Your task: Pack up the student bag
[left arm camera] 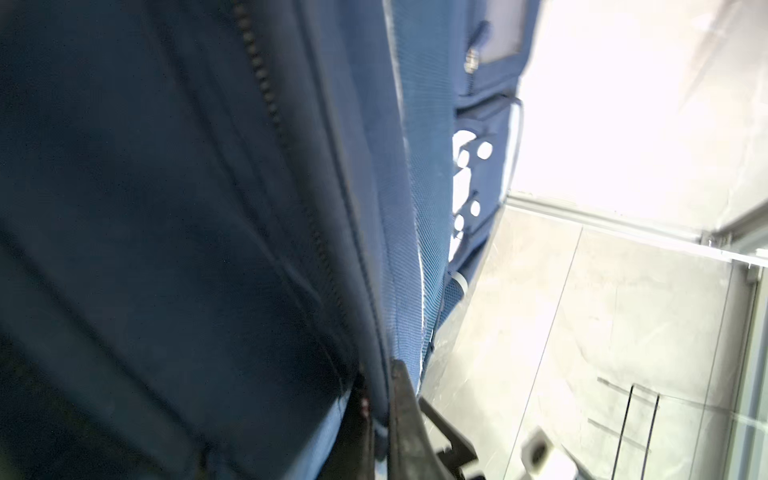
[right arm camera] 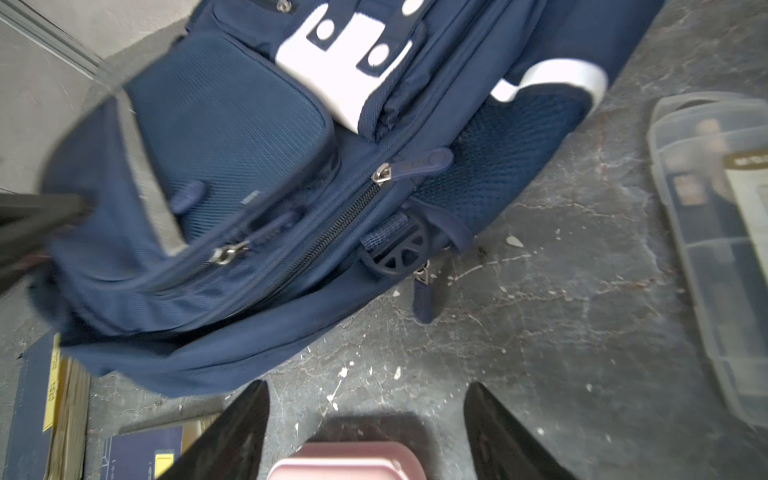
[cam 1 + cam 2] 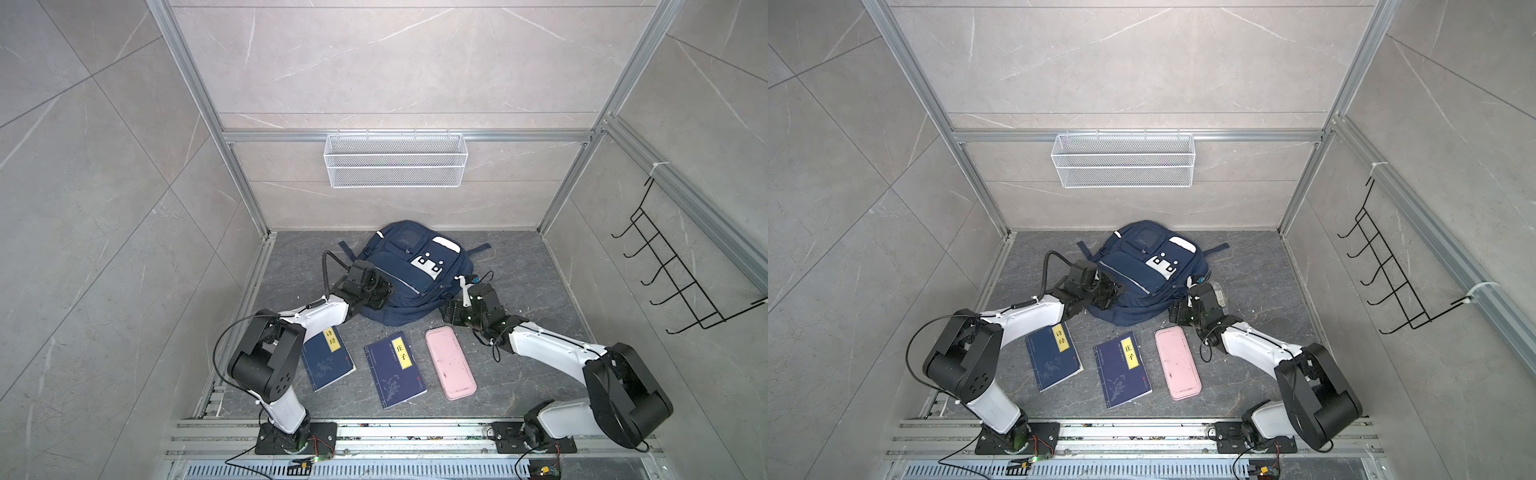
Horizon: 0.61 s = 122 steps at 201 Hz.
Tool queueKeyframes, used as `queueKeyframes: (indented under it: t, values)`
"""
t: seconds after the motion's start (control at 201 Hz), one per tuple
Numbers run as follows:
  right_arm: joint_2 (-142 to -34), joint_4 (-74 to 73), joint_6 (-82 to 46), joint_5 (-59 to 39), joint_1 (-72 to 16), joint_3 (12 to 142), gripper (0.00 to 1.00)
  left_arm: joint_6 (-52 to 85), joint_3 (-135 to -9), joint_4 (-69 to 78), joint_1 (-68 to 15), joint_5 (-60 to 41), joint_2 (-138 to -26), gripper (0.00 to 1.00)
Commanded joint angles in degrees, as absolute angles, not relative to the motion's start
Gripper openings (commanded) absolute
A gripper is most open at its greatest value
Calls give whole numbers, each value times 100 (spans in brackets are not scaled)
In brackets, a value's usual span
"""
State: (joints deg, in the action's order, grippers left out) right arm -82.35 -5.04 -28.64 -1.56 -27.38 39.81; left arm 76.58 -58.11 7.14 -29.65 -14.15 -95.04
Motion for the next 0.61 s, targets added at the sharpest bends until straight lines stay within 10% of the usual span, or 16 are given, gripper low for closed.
queueKeyframes:
  t: [0.0,0.602]
  values:
    - [-8525,-109,-2751,-221,-2770,4286,73,7151,-6239,518,-2980,-1638,-8946,0]
    - [-8719,-387,-2577,-653,-2734,4348,63,6367,-7172,-672,-2874,-1888,-8658,0]
